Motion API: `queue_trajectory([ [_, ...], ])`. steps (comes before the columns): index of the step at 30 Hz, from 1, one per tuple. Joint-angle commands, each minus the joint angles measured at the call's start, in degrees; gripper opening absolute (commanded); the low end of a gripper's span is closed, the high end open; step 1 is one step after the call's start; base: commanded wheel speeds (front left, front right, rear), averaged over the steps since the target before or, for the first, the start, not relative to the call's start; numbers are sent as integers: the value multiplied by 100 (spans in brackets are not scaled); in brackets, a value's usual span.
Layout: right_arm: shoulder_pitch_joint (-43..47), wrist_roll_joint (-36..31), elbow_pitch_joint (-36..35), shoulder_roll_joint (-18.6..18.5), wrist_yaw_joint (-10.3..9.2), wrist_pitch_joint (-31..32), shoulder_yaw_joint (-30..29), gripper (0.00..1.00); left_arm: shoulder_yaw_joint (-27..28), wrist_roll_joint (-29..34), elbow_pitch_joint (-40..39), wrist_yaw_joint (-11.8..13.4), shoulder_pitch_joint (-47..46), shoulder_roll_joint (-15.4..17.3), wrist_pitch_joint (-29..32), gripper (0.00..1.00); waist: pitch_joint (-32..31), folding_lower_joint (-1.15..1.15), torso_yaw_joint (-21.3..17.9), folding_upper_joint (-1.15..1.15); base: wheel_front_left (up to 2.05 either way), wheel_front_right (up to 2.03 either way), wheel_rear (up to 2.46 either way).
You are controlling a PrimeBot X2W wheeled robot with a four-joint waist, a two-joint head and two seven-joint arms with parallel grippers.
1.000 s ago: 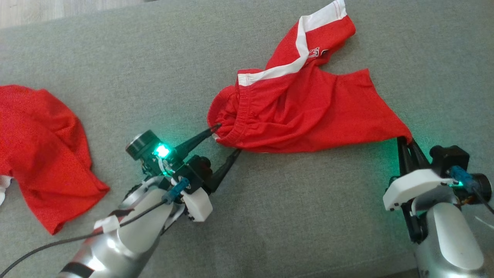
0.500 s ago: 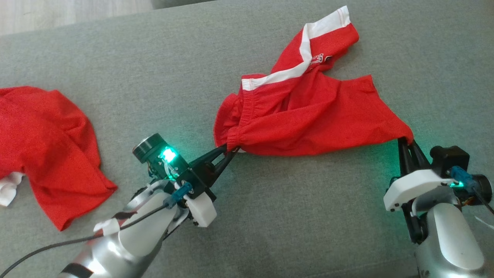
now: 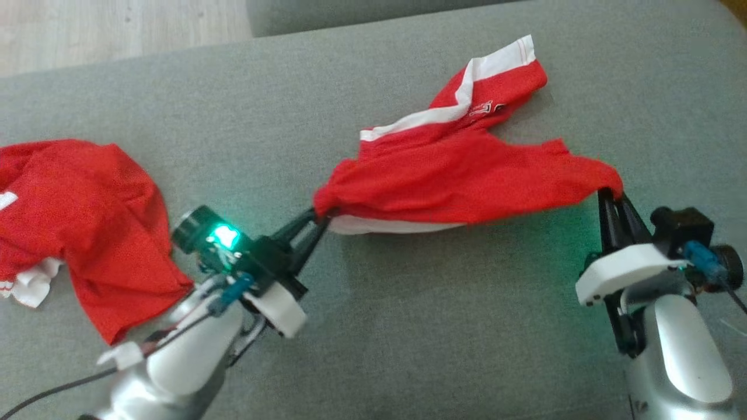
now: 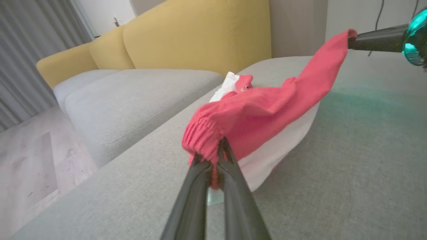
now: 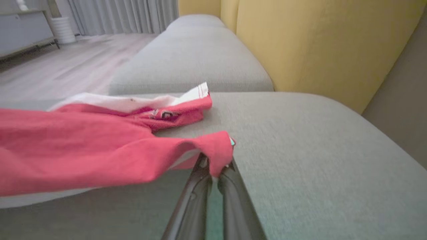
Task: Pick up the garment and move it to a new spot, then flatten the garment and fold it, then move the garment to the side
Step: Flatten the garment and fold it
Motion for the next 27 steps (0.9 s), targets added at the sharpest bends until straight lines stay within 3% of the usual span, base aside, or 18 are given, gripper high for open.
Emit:
queue_trajectory([
  [1, -343, 60, -331, -23, -4, -21, 195, 0, 339, -87, -215, 66, -194, 231, -45, 0, -81, 0, 15, 0, 0, 0, 0],
  [11, -1360, 930, -1694, -466, -4, 691, 958, 0, 861, -465, -818, -10, -982, 747, 314, 0, -493, 0, 105, 0, 0, 0, 0],
  [18, -1959, 1321, -1912, -713, -4, 1041, 1188, 0, 1139, -786, -1190, -64, -1561, 984, 727, 0, -777, 0, 121, 0, 0, 0, 0],
  [27, -1609, 1593, -2516, -851, -4, 1393, 1135, 0, 1453, -1028, -2272, 211, -1277, 1419, 1156, 0, -1068, 0, 94, 0, 0, 0, 0],
])
